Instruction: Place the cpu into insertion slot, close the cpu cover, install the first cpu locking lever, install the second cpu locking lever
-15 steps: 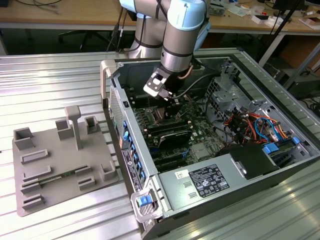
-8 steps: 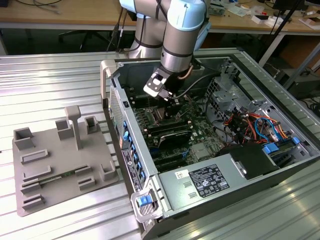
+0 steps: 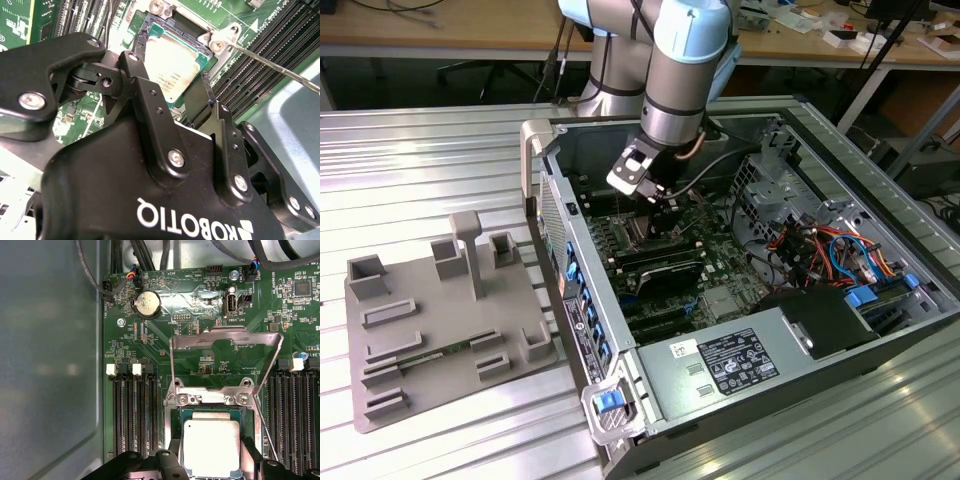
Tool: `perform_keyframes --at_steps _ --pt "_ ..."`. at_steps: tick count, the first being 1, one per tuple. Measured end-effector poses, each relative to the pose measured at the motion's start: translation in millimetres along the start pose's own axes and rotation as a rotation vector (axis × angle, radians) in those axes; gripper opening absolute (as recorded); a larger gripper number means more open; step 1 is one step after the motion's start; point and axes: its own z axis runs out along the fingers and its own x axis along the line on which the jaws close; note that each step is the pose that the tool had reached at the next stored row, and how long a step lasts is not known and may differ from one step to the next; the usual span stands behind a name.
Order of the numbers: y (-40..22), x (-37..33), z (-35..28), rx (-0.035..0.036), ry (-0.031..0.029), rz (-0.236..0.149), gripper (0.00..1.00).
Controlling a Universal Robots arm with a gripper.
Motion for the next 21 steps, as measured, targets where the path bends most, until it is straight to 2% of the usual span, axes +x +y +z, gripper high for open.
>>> perform_keyframes --at_steps 15,21 --pt "0.0 0.1 0.6 -0.0001 0.0001 0.000 0.54" --pt "0.1 -0.9 -2.1 -0.0001 -0.0002 0.000 0.54"
